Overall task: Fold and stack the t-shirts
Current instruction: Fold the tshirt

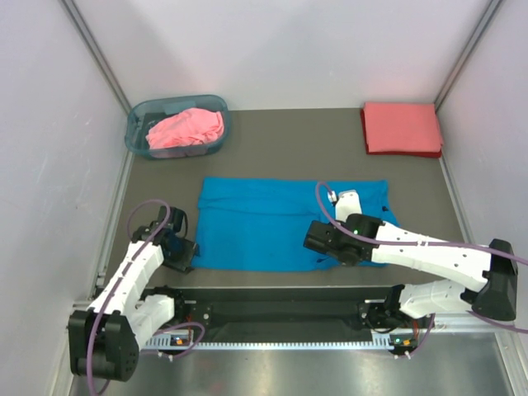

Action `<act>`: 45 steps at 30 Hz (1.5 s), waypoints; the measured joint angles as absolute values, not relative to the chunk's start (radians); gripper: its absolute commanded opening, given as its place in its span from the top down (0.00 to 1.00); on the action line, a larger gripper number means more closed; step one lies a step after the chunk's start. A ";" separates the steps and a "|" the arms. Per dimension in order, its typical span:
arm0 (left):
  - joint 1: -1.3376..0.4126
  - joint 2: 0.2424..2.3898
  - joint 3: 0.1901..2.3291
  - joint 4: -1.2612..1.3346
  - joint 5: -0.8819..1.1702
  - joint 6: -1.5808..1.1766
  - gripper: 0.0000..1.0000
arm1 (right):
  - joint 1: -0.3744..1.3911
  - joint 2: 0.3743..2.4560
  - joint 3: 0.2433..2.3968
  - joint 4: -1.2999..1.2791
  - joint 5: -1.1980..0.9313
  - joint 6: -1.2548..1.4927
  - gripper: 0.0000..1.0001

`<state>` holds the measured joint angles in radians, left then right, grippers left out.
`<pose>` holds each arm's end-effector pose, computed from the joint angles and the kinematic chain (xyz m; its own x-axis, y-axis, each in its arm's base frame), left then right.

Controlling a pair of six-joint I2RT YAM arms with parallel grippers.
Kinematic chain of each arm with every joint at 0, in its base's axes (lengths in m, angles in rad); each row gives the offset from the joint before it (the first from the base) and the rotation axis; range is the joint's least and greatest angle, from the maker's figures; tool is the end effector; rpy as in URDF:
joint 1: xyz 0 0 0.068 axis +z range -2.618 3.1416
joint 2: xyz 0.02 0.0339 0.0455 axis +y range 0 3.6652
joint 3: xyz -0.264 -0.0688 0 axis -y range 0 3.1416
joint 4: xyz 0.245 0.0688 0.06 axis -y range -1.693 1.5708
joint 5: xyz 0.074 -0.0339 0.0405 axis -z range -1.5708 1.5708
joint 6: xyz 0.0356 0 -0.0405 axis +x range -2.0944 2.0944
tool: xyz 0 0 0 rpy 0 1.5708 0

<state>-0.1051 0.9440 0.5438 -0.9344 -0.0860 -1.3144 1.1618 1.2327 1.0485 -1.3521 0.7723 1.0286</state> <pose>0.1393 -0.0116 0.1807 -0.3270 -0.9346 -0.1401 -0.9138 0.3505 -0.2052 0.0974 0.1623 0.2772 -0.7599 -0.2102 -0.6151 0.0062 0.9439 -0.3303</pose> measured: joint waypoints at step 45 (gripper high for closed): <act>-0.105 1.186 0.726 -0.785 -0.123 -1.335 1.00 | 0.838 1.202 1.168 -1.341 0.891 0.761 1.00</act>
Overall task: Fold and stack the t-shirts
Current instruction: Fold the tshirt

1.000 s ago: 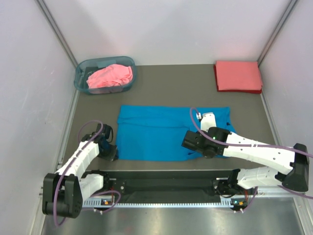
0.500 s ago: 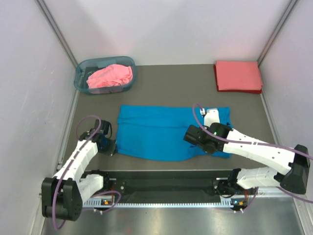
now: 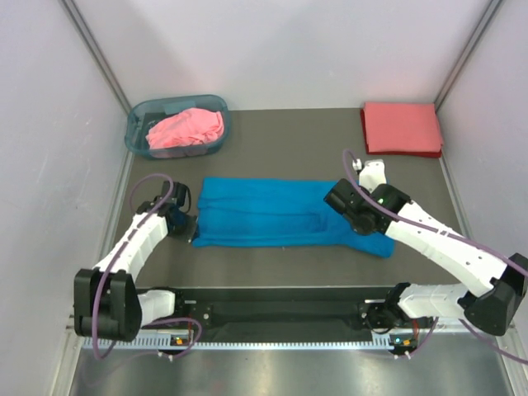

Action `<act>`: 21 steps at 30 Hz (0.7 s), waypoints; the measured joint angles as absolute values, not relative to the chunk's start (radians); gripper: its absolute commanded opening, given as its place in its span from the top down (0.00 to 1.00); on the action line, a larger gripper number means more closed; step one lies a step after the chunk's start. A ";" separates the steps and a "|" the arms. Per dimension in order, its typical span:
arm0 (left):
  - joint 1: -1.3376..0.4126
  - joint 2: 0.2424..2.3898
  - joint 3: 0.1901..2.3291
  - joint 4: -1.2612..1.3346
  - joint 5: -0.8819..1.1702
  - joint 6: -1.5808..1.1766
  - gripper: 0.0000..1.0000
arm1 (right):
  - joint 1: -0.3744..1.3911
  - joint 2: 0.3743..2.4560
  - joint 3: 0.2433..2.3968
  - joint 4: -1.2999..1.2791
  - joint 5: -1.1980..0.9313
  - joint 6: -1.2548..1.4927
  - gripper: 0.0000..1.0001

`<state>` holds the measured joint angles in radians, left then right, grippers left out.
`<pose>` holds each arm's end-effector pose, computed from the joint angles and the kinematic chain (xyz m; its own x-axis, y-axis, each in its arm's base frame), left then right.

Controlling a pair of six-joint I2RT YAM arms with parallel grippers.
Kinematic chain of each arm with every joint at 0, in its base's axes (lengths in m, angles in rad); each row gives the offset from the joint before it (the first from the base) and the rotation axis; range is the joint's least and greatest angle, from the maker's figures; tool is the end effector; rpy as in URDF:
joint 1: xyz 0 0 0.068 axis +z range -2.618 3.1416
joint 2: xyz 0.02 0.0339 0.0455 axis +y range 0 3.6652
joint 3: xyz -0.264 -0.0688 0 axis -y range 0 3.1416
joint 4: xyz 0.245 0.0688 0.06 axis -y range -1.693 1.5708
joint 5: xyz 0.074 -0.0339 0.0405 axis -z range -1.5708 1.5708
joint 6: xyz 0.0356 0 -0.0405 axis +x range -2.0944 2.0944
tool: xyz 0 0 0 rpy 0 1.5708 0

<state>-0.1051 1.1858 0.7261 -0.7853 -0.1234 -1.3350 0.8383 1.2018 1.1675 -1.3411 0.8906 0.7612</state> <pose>0.2014 -0.0168 0.1997 -0.2832 -0.9404 -0.1882 -0.9009 0.3282 -0.2840 0.1479 0.1231 0.3167 -0.7279 -0.1605 -0.6666 0.1870 0.8889 -0.4182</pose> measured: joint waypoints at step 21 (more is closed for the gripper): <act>-0.105 1.584 1.013 -0.693 -0.199 -1.236 1.00 | 0.629 1.310 1.193 -0.955 0.914 0.314 1.00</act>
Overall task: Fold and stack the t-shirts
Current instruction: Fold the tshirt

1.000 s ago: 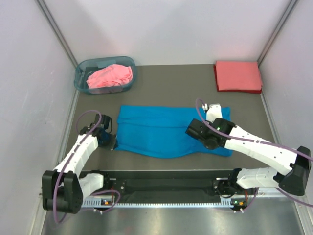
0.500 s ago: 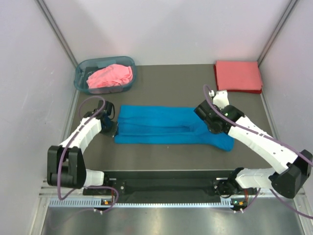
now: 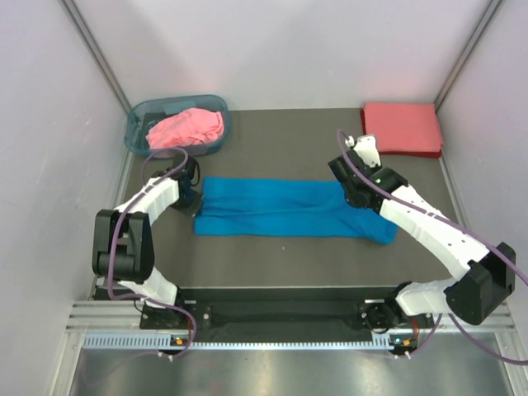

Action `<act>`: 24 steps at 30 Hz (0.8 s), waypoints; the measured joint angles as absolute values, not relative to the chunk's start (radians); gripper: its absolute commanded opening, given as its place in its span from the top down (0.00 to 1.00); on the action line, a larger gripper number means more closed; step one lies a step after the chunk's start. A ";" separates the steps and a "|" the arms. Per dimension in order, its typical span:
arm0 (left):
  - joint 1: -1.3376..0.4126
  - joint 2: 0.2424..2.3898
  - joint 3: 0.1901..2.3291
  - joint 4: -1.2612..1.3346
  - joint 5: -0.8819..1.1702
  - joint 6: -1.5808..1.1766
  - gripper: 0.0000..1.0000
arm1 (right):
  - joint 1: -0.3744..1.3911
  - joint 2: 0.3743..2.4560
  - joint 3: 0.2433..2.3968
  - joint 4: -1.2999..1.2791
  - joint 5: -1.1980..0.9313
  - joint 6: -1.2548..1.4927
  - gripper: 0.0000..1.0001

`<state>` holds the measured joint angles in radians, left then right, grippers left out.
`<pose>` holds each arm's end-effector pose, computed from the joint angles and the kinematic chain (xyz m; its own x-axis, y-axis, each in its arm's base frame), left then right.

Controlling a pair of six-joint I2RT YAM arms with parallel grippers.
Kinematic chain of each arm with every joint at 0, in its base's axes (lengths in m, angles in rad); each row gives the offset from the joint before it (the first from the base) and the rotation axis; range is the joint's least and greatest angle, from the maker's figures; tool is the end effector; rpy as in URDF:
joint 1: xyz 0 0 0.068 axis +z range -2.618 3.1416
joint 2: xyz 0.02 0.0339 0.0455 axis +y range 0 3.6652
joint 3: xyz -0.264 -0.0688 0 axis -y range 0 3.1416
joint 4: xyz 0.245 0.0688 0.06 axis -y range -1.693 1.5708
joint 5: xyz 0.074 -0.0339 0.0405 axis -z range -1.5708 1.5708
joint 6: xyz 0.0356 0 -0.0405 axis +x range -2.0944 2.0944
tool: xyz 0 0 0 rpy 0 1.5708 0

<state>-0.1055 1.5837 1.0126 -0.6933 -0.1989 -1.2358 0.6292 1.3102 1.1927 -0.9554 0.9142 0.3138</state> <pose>0.2939 -0.0240 0.1917 -0.3532 -0.8936 -0.2771 -0.8810 0.4174 -0.2229 0.2171 0.1232 0.3153 -0.6921 -0.2707 -0.6691 0.1685 0.8408 -0.5145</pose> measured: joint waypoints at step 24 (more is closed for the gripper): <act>-0.105 1.563 1.119 -0.701 -0.204 -1.115 0.52 | 0.573 1.377 1.137 -0.794 0.871 0.217 1.00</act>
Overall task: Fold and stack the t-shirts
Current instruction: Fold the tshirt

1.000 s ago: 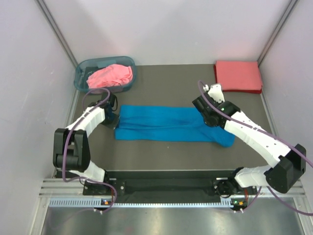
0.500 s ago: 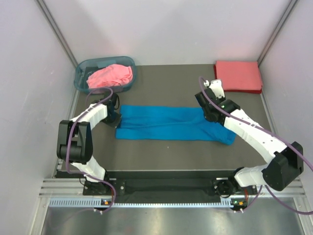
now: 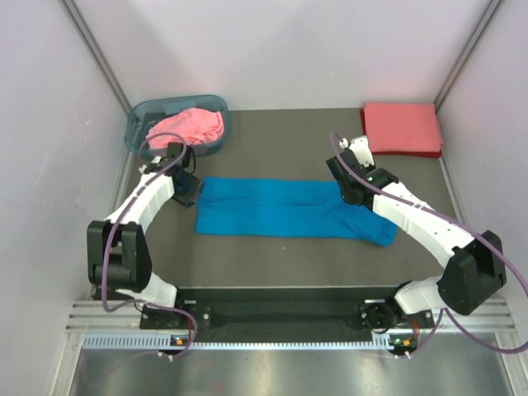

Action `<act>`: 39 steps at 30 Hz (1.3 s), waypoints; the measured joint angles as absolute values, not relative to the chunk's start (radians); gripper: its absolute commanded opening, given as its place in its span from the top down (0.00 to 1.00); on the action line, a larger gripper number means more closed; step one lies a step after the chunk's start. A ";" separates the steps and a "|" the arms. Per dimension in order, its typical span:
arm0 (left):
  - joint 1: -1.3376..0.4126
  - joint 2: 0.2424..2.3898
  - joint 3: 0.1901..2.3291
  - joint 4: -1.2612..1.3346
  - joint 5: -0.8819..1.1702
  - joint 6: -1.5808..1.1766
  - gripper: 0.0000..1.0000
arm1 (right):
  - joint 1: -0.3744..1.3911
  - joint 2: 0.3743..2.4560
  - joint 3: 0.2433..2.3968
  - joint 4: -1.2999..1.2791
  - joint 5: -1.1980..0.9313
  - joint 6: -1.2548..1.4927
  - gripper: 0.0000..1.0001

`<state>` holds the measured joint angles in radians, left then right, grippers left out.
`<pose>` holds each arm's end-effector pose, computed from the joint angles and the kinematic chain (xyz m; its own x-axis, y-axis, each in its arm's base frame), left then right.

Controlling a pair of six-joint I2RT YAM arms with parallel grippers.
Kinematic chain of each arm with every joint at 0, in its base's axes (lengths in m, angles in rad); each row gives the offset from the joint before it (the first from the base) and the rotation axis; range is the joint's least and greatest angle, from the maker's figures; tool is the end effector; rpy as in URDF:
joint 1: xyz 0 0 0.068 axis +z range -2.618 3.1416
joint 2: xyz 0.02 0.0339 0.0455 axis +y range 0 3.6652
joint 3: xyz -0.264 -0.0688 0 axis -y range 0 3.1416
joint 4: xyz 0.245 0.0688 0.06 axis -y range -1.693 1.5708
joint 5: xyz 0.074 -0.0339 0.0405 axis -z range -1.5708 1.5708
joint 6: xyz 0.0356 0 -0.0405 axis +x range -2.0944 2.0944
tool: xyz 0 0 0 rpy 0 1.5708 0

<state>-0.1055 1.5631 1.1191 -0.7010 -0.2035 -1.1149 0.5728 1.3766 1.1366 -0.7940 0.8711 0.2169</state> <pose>0.3090 -0.0255 0.2273 -0.4168 -0.8401 -0.3471 -0.8043 0.5188 -0.2898 0.2424 0.1239 0.2893 -0.7096 -0.2927 -0.6409 0.1356 0.8358 -0.5320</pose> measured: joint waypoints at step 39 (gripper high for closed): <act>-0.157 1.583 0.976 -0.519 -0.116 -0.984 0.55 | 0.550 1.330 0.733 0.181 0.645 -0.514 1.00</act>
